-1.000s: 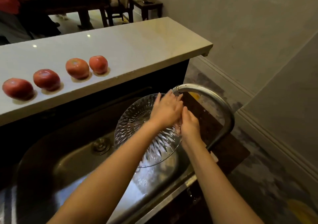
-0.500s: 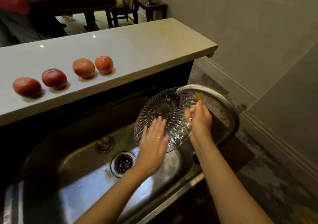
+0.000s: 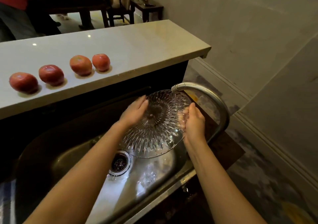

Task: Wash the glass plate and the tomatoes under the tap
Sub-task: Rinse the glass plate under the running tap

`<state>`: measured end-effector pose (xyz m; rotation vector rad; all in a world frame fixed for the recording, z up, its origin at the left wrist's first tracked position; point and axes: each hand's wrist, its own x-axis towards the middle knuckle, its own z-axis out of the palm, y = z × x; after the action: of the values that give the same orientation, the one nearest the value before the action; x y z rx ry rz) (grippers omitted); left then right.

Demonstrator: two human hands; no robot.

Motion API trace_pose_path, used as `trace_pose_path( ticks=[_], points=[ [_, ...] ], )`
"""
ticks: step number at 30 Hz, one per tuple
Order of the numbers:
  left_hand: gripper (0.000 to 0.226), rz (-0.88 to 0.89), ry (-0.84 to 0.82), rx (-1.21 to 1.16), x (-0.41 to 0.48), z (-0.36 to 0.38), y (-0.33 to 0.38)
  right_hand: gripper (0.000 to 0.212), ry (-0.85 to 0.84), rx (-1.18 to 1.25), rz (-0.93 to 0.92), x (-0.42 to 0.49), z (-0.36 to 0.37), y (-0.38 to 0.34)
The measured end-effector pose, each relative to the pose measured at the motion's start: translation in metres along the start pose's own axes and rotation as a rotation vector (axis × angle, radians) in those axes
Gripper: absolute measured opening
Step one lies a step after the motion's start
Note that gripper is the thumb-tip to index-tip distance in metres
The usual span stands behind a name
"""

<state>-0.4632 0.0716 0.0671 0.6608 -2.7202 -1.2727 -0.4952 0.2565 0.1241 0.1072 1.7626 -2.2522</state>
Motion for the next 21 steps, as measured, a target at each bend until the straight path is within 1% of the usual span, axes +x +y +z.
trace_pose_path(
  ticks=[2, 3, 6, 8, 10, 11, 12, 14, 15, 16, 17, 19, 21],
  points=[
    [0.057, -0.031, 0.001, 0.003, -0.04, 0.007, -0.016, 0.037, 0.023, 0.014, -0.005, 0.006, 0.001, -0.002],
    [0.058, 0.004, 0.02, 0.038, -0.062, 0.016, -0.016, 0.038, 0.037, 0.014, -0.001, 0.009, 0.003, -0.001],
    [0.065, 0.268, 0.081, 0.195, -0.105, 0.038, 0.013, 0.037, 0.081, -0.018, 0.017, 0.013, 0.01, 0.004],
    [0.076, 0.395, 0.093, 0.347, -0.104, 0.038, 0.035, 0.035, 0.093, 0.007, 0.046, 0.012, 0.013, 0.006],
    [0.086, 0.45, 0.093, 0.519, -0.09, 0.026, 0.047, 0.033, 0.124, 0.073, 0.083, 0.017, 0.012, 0.004],
    [0.085, 0.477, 0.082, 0.571, -0.084, 0.021, 0.05, 0.033, 0.137, 0.091, 0.1, 0.02, 0.012, 0.001],
    [0.077, 0.508, 0.09, 0.588, -0.081, 0.017, 0.051, 0.032, 0.127, 0.102, 0.125, 0.024, 0.012, -0.003],
    [0.06, 0.57, 0.198, 0.512, -0.078, 0.008, 0.049, 0.03, 0.029, 0.142, 0.207, 0.028, 0.014, -0.009],
    [0.056, 0.583, 0.276, 0.452, -0.076, 0.004, 0.046, 0.029, -0.052, 0.164, 0.248, 0.027, 0.016, -0.011],
    [0.052, 0.56, 0.326, 0.38, -0.073, 0.0, 0.04, 0.03, -0.126, 0.137, 0.263, 0.027, 0.017, -0.012],
    [0.047, 0.503, 0.341, 0.286, -0.069, -0.004, 0.034, 0.032, -0.177, 0.029, 0.25, 0.026, 0.017, -0.011],
    [0.037, 0.303, 0.351, 0.028, -0.061, -0.009, 0.02, 0.036, -0.188, -0.365, 0.162, 0.027, 0.015, -0.005],
    [0.031, 0.038, 0.313, -0.431, -0.057, -0.013, 0.006, 0.04, -0.115, -0.789, 0.084, 0.031, 0.009, 0.006]
  ],
)
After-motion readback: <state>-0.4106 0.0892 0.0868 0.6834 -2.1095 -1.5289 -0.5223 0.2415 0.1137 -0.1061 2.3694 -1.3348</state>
